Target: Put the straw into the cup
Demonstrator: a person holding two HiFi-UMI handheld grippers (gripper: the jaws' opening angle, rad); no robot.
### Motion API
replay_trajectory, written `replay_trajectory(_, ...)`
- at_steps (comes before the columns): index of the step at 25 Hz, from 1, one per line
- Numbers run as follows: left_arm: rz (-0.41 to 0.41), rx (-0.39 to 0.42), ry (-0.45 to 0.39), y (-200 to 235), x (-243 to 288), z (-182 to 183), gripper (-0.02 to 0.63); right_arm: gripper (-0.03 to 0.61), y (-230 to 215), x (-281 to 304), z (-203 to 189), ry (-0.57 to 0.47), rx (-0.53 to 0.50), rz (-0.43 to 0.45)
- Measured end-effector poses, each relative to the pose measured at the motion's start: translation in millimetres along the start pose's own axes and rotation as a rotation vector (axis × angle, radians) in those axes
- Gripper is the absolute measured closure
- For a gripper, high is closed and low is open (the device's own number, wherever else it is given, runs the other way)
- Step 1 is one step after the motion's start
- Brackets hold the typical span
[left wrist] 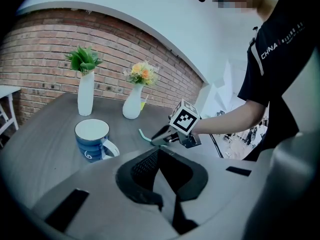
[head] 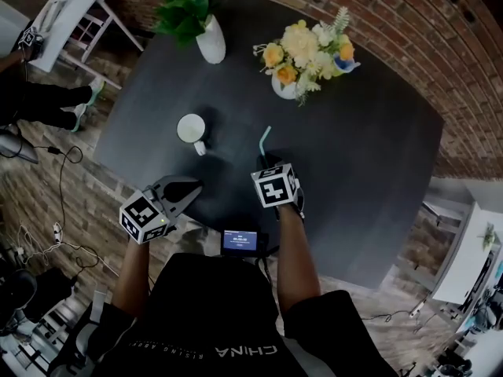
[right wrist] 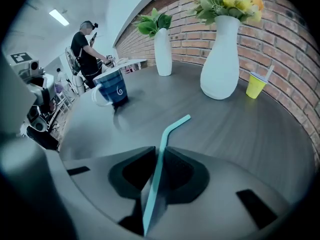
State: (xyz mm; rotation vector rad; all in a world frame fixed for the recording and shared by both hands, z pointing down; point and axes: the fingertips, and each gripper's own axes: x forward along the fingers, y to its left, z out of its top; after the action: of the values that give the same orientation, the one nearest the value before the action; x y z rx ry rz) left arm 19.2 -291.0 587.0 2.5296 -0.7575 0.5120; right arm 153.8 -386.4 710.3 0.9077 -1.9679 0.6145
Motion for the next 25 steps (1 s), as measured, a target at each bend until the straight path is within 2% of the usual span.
replay_trajectory(11,0.005,0.004,-0.004,0.4,-0.7,3.3,0.611,0.538,-2.1,-3.1,1.1,0.017,0.055,0.026)
replay_trajectory(15,-0.008,0.004,-0.027,-2.3,-3.6,7.1,0.611,0.541,2.9,-5.3,0.6,0.013,0.045,0.022)
replay_trajectory(18,-0.005,-0.005,-0.045,-2.0,-7.1,10.0,0.611,0.543,9.3,-13.9,6.8,-0.027,0.042,0.028)
replay_trajectory(22,0.012,-0.074,-0.112,3.5,-12.9,19.2,0.611,0.543,24.4,-30.5,25.4,-0.113,0.017,0.054)
replay_trajectory(25,0.027,-0.088,-0.141,8.0,-15.1,25.0,0.611,0.543,43.2,-47.9,44.3,-0.165,-0.013,0.076)
